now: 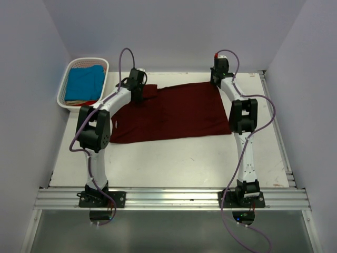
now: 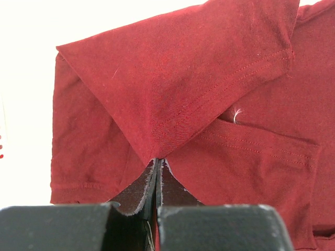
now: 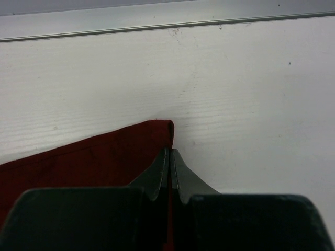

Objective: Fold and stack the t-shirts
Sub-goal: Grap the side of the flattened tshirt furthest away from the robot with both arms, then fold the other side of the tshirt into a rectangle, then rotate the tshirt 90 degrees

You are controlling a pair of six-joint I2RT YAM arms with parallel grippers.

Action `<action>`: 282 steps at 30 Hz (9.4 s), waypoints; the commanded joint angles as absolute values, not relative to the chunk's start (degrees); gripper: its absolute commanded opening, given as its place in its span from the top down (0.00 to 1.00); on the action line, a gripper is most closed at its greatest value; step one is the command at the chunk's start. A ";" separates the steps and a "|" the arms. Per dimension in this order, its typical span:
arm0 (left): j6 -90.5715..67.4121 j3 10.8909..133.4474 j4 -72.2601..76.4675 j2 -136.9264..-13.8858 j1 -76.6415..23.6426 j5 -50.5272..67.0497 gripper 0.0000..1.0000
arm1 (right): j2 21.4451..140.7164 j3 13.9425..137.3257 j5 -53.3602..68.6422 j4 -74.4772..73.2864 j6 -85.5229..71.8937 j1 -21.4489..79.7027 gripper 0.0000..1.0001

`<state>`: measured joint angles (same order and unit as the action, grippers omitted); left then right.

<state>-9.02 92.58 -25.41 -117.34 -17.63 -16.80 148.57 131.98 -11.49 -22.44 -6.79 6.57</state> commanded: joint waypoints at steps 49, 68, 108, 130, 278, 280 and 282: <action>-10.11 93.25 -26.37 -112.50 -17.14 -23.03 1.00 | 152.58 138.08 -10.99 -23.11 -10.37 5.19 0.53; -10.28 93.51 -26.02 -112.59 -17.14 -23.02 1.00 | 150.65 134.83 -11.69 -19.34 -13.27 4.48 0.99; -13.53 83.59 -31.64 -96.51 -15.73 -24.79 1.00 | 117.78 95.90 -16.79 -10.10 -12.21 4.48 0.97; -16.17 70.32 -33.66 -89.12 -15.73 -20.57 1.00 | 106.87 79.37 -21.09 -15.82 -13.54 9.05 1.00; -55.62 127.35 9.65 -164.53 -7.82 51.15 0.97 | 81.13 43.50 0.18 -28.73 -52.65 62.12 1.00; -57.56 129.28 12.29 -165.75 -7.39 51.68 0.97 | 80.16 46.13 -0.69 -29.35 -52.21 63.36 1.00; -61.68 129.81 17.74 -166.02 -6.95 52.64 0.97 | 79.19 47.89 -1.23 -29.53 -51.51 64.33 1.00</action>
<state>-55.96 128.49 11.03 -161.75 -7.81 52.21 81.14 43.29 0.60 -28.80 -50.65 63.09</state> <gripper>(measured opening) 0.031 0.007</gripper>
